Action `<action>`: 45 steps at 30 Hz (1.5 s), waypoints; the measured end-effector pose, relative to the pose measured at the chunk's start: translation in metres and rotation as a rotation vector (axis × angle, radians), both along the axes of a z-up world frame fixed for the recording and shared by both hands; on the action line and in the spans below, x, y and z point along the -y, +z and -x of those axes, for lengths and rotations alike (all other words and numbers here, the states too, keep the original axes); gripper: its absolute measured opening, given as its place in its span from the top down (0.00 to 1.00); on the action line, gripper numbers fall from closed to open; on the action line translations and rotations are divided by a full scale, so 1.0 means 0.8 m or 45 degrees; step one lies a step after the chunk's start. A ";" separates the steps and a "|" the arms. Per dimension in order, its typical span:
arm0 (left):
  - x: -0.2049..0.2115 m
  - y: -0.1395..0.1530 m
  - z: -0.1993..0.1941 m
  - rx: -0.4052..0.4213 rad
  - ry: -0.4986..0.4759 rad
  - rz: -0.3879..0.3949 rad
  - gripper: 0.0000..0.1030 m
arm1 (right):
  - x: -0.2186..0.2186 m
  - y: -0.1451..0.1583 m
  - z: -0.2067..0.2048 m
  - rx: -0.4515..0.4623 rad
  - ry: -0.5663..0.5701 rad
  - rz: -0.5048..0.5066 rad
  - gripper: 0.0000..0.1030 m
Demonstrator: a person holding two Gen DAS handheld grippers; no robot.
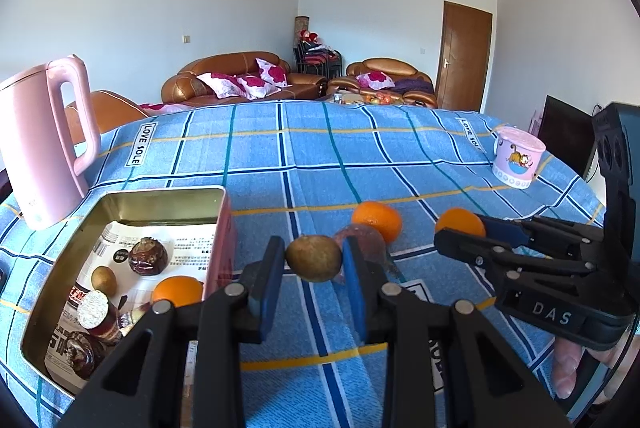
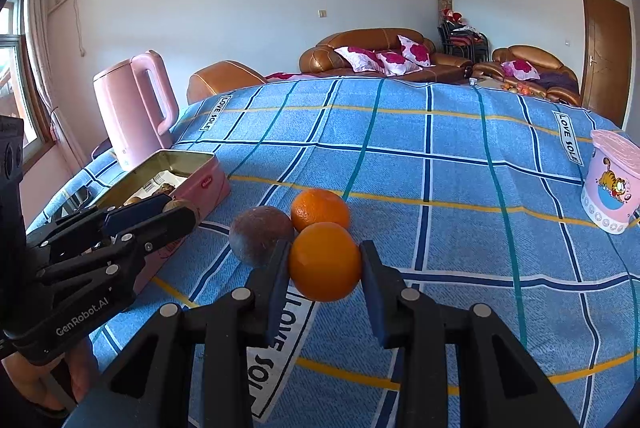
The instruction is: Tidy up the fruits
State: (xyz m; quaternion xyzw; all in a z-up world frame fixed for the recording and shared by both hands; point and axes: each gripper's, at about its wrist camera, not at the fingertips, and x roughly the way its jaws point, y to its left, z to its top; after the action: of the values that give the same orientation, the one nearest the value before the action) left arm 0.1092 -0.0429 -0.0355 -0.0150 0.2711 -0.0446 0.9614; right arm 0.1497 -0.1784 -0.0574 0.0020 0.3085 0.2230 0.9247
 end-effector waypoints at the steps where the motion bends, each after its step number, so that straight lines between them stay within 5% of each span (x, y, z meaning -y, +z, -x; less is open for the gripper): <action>1: 0.000 0.000 0.000 0.005 0.000 0.001 0.70 | 0.000 0.000 0.001 0.006 -0.001 -0.001 0.65; 45: 0.003 0.014 0.032 0.195 0.031 -0.038 0.70 | 0.015 0.022 0.047 0.238 -0.014 -0.059 0.64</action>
State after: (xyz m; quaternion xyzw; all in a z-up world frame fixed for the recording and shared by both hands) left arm 0.0840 -0.0453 -0.0241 -0.0005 0.1973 -0.0297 0.9799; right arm 0.1122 -0.1904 -0.0397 0.0044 0.2157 0.2242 0.9504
